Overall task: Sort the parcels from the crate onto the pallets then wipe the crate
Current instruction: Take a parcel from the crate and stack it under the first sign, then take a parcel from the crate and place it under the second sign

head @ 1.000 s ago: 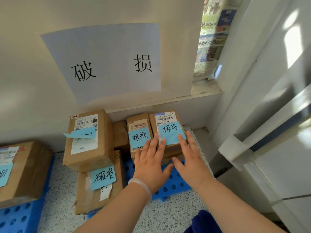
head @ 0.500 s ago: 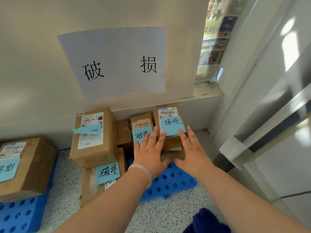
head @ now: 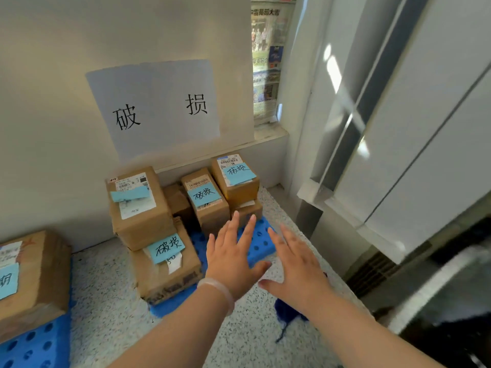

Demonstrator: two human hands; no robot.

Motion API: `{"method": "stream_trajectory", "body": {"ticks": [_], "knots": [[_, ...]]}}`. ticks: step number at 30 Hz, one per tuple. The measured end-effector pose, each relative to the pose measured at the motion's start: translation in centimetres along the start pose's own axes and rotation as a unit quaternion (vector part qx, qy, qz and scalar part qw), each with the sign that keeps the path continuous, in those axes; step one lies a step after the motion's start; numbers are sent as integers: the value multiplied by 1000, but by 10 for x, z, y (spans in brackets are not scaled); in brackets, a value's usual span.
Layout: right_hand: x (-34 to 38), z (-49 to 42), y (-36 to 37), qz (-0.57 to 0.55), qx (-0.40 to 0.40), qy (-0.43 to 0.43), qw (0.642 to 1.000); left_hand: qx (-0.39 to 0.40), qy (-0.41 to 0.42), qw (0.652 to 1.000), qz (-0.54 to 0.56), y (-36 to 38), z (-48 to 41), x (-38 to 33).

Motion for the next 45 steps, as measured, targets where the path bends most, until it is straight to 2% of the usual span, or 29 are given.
{"method": "stream_trajectory", "body": {"ticks": [8, 14, 22, 30, 36, 45], "knots": [[-23, 137, -16, -1, -80, 135, 988, 37, 142, 989, 33, 16, 66, -79], [-55, 245, -32, -21, -118, 270, 956, 69, 261, 962, 48, 35, 114, -165], [-121, 350, -29, -57, -166, 367, 913, 111, 369, 922, 41, 68, 163, -271], [-211, 434, -33, -110, -148, 458, 870, 185, 367, 912, -3, 123, 190, -355], [-273, 451, -27, -136, -110, 472, 864, 245, 315, 917, -29, 160, 196, -395], [-376, 449, -26, -213, -118, 491, 836, 253, 271, 929, -11, 214, 150, -468]]}}
Point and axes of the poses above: each hand's wrist, its own z-axis away from the middle knuckle, its own y-axis out of the palm, x = y × z, the point moved 3 cm from there along -z, towards the middle knuckle, and after that the axes turned 1 degree about -z, right-handed, at the moved point
